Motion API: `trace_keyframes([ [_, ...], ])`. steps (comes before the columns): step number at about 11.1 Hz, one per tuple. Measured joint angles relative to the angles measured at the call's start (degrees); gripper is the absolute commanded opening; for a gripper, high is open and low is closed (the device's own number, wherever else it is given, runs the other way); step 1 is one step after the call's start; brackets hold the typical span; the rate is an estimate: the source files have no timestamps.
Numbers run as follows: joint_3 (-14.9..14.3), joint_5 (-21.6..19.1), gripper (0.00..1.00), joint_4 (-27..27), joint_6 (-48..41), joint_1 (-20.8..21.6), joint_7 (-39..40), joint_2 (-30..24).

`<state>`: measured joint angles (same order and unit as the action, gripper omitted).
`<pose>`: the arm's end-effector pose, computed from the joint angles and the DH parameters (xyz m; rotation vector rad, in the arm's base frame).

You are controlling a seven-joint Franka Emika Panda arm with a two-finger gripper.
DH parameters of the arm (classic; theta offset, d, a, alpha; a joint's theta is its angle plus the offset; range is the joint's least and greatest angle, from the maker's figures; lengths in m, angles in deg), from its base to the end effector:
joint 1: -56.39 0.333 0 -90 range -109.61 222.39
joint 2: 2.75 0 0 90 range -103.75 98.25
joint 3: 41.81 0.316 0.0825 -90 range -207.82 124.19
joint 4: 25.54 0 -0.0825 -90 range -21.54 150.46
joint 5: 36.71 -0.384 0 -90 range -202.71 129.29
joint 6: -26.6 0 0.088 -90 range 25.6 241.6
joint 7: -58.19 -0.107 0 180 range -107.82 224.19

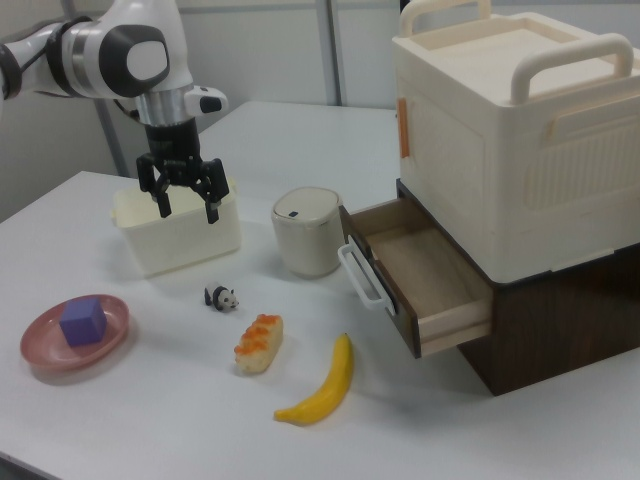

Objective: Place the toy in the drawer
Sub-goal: 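Move the gripper toward the black-and-white panda toy, then lower the open gripper over the panda toy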

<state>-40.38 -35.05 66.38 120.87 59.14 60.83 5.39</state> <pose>0.5944 0.0397 0.5330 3.1052 0.1906 -0.1567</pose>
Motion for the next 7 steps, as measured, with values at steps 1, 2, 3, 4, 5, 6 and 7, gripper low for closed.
trace_keyframes([
  [1, 0.0, 0.0, 1.0, 0.0, 0.1, 0.8, 2.7, 0.7],
  [2, 0.0, 0.0, 1.0, 0.0, 0.1, 1.4, 6.2, 1.4],
  [3, 0.0, 0.0, 1.0, 0.0, 0.3, 1.7, 10.2, 2.3],
  [4, 0.0, 0.0, 1.0, 0.0, 1.3, 1.8, 13.7, 3.3],
  [5, 0.0, 0.0, 1.0, 0.0, 2.9, 1.8, 16.2, 4.5],
  [6, 0.0, 0.0, 1.0, 0.1, 4.8, 1.9, 18.1, 6.0],
  [7, 0.0, 1.0, 1.0, 0.1, 6.8, 2.5, 19.2, 7.7],
])
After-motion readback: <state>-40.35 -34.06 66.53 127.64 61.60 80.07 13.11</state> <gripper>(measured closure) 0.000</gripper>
